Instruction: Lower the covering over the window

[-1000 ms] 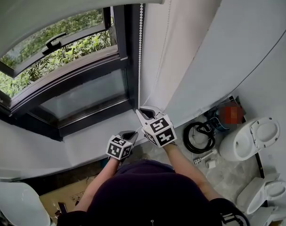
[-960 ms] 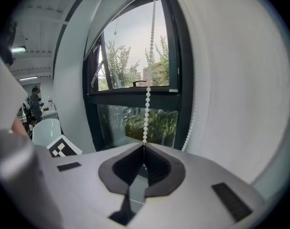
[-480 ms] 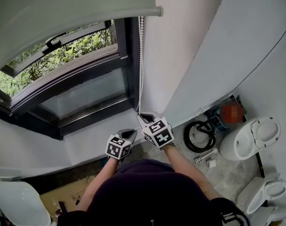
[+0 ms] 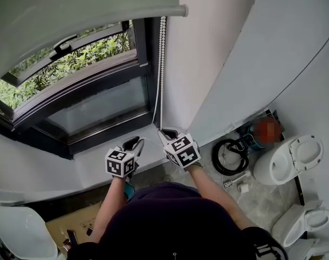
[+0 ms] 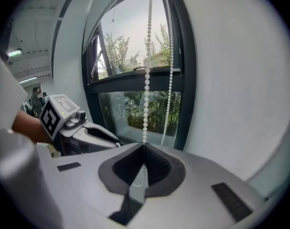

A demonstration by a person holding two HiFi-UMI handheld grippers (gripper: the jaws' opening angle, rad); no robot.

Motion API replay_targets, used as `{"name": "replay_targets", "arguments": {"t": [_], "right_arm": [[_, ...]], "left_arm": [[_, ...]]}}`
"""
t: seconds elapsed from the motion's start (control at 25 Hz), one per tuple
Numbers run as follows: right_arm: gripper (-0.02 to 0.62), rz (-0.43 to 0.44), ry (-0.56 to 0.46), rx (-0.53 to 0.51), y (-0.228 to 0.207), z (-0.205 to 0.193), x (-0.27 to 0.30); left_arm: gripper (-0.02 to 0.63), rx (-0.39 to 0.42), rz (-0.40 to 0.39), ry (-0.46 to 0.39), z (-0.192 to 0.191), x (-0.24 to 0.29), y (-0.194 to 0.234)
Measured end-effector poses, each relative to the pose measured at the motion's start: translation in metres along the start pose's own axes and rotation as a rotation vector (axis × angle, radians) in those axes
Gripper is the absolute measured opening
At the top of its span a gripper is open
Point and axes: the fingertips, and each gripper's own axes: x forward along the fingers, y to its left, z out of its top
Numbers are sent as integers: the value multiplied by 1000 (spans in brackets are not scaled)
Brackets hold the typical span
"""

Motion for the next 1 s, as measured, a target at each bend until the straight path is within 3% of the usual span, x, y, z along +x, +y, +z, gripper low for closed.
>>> {"name": "replay_targets", "arguments": {"t": [0.24,0.48,0.64,0.8,0.92,1.0], "right_arm": [[12,2,-1,-6,0,0,0],[12,6,1,-5,0,0,-1],[13,10,0,-6,2,0,0],[12,14,-3,-5,3,1,-1],[13,11,-3,-4,2,1,-1],[14,5,-1,-6,0,0,-2]], "left_arm": [[64,-8,125,-219,77,-50,37],[64,94,113,-385,154,-84,14],[70,185,55,-354,177,-88,-14],[72,221,-9,-313,183,-87,-35],[75,198,-57,-321,186,-91,-43],[81,130,-100,-391,197,-103,-46]]}}
